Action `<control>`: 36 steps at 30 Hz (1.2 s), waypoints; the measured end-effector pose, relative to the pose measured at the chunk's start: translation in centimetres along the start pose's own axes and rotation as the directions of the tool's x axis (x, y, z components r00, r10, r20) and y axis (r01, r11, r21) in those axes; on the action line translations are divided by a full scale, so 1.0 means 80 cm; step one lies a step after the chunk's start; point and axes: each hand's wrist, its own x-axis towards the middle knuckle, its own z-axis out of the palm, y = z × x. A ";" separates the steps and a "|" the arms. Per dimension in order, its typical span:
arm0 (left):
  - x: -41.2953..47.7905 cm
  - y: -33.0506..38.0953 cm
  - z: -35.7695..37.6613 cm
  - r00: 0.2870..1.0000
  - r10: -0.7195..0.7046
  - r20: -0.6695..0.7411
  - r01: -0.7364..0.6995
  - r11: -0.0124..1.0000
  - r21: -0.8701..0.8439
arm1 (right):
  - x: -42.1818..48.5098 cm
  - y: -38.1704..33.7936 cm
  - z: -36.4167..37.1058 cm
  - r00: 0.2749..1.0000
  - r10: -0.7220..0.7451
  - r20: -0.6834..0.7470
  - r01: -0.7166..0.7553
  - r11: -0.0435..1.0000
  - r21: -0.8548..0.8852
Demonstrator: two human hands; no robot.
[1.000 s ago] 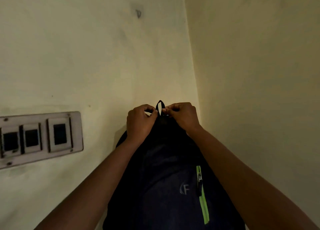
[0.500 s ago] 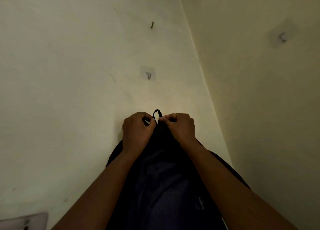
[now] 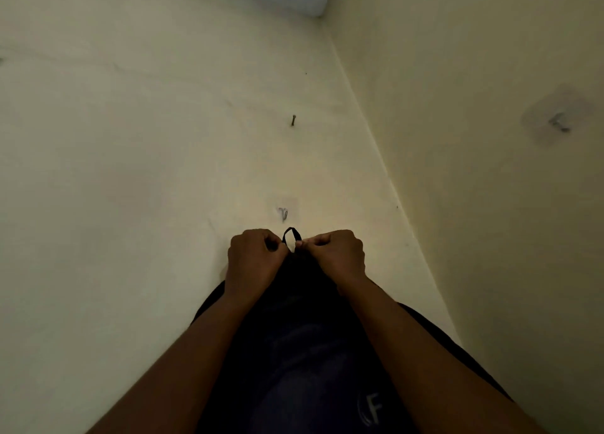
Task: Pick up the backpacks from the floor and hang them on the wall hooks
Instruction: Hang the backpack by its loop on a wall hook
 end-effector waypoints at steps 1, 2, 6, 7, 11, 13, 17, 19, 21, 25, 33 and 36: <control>0.006 0.000 0.000 1.000 0.001 0.001 -0.001 1.000 0.000 | 0.005 -0.002 0.002 1.000 0.007 -0.006 -0.007 1.000 0.006; 0.011 0.002 0.000 1.000 0.002 0.003 -0.002 1.000 0.002 | 0.011 -0.005 0.003 1.000 0.010 -0.009 -0.009 1.000 0.013; 0.028 0.004 -0.001 1.000 -0.012 -0.004 0.012 1.000 -0.008 | 0.027 -0.016 0.007 0.999 0.006 -0.032 -0.006 1.000 0.007; 0.034 0.005 -0.002 1.000 -0.015 -0.004 0.015 1.000 -0.011 | 0.031 -0.020 0.008 0.999 0.007 -0.032 -0.007 1.000 0.011; 0.055 0.012 -0.002 0.999 -0.042 -0.018 0.042 0.999 -0.015 | 0.047 -0.036 0.010 0.999 0.022 -0.028 -0.021 1.000 0.023; 0.061 0.011 0.000 0.998 -0.064 -0.027 0.064 0.998 -0.006 | 0.051 -0.041 0.008 0.999 0.049 -0.011 -0.048 0.999 0.009; 0.061 0.007 0.001 0.990 -0.126 -0.061 0.127 0.992 0.009 | 0.047 -0.044 0.007 0.992 0.119 0.041 -0.118 0.993 -0.017; 0.053 0.008 0.000 0.990 -0.136 -0.044 0.137 0.990 0.038 | 0.042 -0.043 0.006 0.986 0.160 0.052 -0.158 0.987 -0.028; 0.044 0.009 -0.001 0.990 -0.132 -0.040 0.135 0.989 0.056 | 0.036 -0.038 0.005 0.982 0.177 0.069 -0.175 0.984 -0.024; 0.032 0.005 -0.005 0.998 -0.070 -0.011 0.070 0.993 0.090 | 0.012 -0.034 0.004 0.997 0.065 0.042 -0.063 0.997 -0.043; -0.039 0.000 -0.034 0.990 0.061 0.128 -0.047 0.993 -0.106 | -0.070 -0.043 0.000 0.999 -0.043 -0.027 0.044 0.998 0.041; -0.067 0.001 -0.053 0.983 0.054 0.173 -0.007 0.965 -0.260 | -0.104 -0.051 -0.006 0.997 0.073 -0.033 -0.067 0.983 0.168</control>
